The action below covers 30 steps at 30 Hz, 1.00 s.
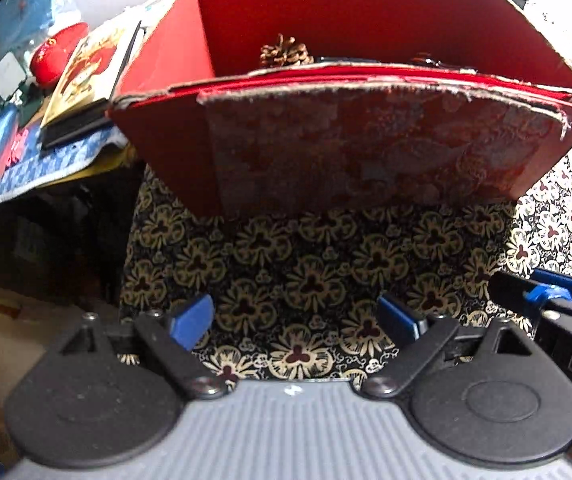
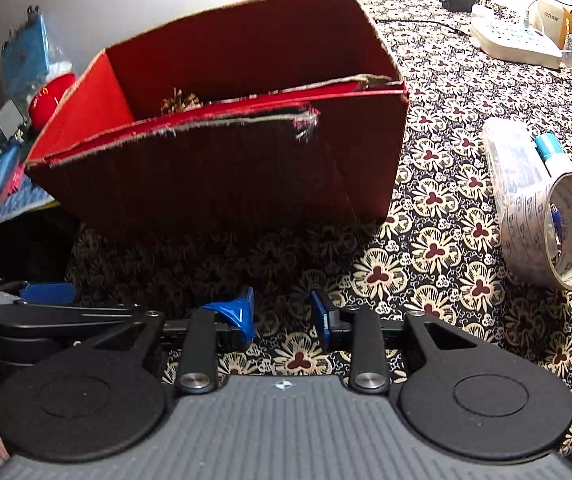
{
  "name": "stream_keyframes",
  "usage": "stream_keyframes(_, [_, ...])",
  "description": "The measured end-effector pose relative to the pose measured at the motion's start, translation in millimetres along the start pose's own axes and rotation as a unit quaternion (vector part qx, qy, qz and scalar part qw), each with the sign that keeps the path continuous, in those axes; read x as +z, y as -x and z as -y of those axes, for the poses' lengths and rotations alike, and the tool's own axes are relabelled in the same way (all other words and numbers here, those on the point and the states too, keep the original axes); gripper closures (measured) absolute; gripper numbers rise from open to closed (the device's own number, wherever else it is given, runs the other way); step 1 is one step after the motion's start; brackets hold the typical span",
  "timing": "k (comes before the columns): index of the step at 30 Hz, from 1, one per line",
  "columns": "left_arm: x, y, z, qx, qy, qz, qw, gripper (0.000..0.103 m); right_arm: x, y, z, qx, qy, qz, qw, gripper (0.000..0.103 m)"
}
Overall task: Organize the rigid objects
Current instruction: 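Withdraw the right gripper up and away from the box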
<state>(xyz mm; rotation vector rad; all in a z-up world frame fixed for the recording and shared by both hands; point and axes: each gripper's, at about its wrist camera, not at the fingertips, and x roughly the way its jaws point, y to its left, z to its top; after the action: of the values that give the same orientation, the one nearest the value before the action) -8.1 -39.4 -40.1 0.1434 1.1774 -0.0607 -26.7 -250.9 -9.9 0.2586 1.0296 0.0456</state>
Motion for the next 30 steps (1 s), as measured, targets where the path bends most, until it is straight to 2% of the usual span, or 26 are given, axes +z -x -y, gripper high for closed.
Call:
stream_keyframes(9, [0,-2,-1,0.001,0.000,-0.007,1.0000,0.011,4,-3,1,-0.004,-0.003,-0.004,1.000,0.088])
stream_keyframes(30, [4,7,-7,0.024,0.003,0.014,0.9996,0.011,8,-5,-2,0.006,-0.005,0.002,1.000,0.087])
